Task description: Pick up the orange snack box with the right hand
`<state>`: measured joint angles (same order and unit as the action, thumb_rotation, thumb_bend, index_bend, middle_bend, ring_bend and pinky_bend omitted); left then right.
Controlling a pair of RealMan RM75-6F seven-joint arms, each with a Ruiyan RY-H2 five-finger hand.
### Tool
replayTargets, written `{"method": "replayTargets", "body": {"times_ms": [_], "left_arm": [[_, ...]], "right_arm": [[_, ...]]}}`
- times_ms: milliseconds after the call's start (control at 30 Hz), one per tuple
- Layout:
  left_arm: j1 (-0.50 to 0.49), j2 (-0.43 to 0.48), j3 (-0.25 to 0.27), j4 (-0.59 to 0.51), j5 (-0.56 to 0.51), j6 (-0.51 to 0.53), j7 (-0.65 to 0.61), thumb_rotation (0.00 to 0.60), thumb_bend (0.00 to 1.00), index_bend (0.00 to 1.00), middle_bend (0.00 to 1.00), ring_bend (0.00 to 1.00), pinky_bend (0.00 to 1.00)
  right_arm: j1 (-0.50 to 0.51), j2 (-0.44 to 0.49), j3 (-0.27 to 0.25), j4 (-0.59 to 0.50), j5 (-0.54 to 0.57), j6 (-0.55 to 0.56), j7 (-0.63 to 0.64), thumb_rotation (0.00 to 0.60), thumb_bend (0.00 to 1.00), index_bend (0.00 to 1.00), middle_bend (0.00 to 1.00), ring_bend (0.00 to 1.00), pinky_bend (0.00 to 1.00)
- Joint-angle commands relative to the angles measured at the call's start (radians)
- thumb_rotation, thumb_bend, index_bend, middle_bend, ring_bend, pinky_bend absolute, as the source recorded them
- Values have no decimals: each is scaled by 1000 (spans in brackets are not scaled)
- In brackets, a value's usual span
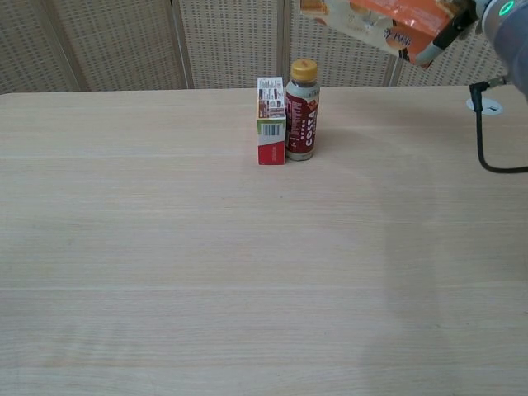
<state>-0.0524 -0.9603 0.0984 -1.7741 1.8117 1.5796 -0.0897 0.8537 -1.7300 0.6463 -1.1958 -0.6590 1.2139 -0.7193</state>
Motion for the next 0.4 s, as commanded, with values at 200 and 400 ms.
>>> {"method": "replayTargets", "body": {"times_ms": [200, 400], "left_arm": [[-1, 0, 1, 1, 0, 0, -2, 600, 52, 100, 0, 0, 0], [0, 1, 2, 1, 2, 2, -2, 600, 53, 100, 0, 0, 0]], "right_arm": [[18, 62, 7, -115, 27, 63, -41, 600, 109, 492, 729, 490, 379], [27, 73, -9, -139, 44, 78, -42, 600, 107, 491, 729, 490, 379]]}}
